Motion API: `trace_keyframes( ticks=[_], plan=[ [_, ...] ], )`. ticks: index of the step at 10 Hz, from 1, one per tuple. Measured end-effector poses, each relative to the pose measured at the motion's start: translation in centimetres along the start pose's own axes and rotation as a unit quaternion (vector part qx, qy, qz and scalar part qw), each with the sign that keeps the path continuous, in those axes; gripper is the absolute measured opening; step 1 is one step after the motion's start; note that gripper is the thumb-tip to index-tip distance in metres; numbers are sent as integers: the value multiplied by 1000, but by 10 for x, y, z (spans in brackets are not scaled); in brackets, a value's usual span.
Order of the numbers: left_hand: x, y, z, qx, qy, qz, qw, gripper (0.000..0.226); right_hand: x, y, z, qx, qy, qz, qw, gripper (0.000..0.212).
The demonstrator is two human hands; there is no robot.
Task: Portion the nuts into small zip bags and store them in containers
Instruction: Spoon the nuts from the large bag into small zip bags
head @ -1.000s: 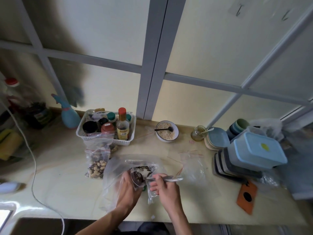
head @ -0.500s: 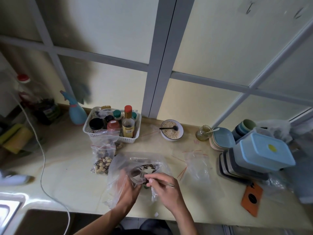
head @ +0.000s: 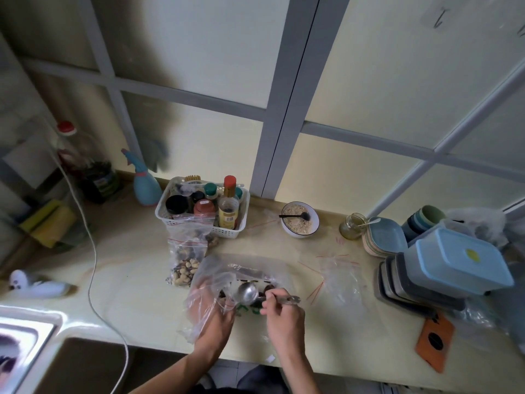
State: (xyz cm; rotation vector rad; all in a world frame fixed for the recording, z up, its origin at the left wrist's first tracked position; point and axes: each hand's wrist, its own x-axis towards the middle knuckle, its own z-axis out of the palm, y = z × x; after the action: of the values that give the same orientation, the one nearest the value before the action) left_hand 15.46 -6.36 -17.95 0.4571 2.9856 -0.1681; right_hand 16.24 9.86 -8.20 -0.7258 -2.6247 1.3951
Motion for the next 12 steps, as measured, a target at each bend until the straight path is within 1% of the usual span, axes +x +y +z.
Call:
trace_keyframes(
  ticks=[1,2,3,4,5,6,7,8,9,10,11,12],
  plan=[
    [9,3,-28,-554,-41,-229,799,46,12,6,22,-53,-7,-55,997,17],
    [0,-3,-20,-482,-20,-198,853,92,25,3,37,-81,20,-95,992,15],
    [-3,-9,-11,-464,-48,-178,866,115,35,-1,49,-101,23,-124,987,12],
    [-7,-11,-22,-478,-26,-160,863,101,38,-2,63,-124,2,-155,980,16],
    [-7,-14,-21,-470,6,-135,872,78,39,-9,73,-139,18,-191,972,21],
    [-7,-16,-14,-438,12,-133,889,72,36,-22,77,-125,46,-219,967,25],
    [-5,-15,-5,-397,9,-110,911,71,37,-29,79,-110,52,-245,962,27],
    [-5,-14,-9,-351,19,-113,929,65,43,-24,86,-97,3,-264,960,17],
    [-4,-14,-8,-359,44,-109,926,62,45,-20,94,-90,-57,-279,955,12],
    [-5,-15,-7,-374,62,-102,920,62,46,-21,98,-91,-102,-258,956,13],
    [-6,-13,-21,-390,79,-104,911,61,49,-22,97,-77,-113,-291,947,17],
    [-7,-12,-17,-392,78,-108,910,64,53,-18,95,-72,-111,-318,939,12]
  ],
)
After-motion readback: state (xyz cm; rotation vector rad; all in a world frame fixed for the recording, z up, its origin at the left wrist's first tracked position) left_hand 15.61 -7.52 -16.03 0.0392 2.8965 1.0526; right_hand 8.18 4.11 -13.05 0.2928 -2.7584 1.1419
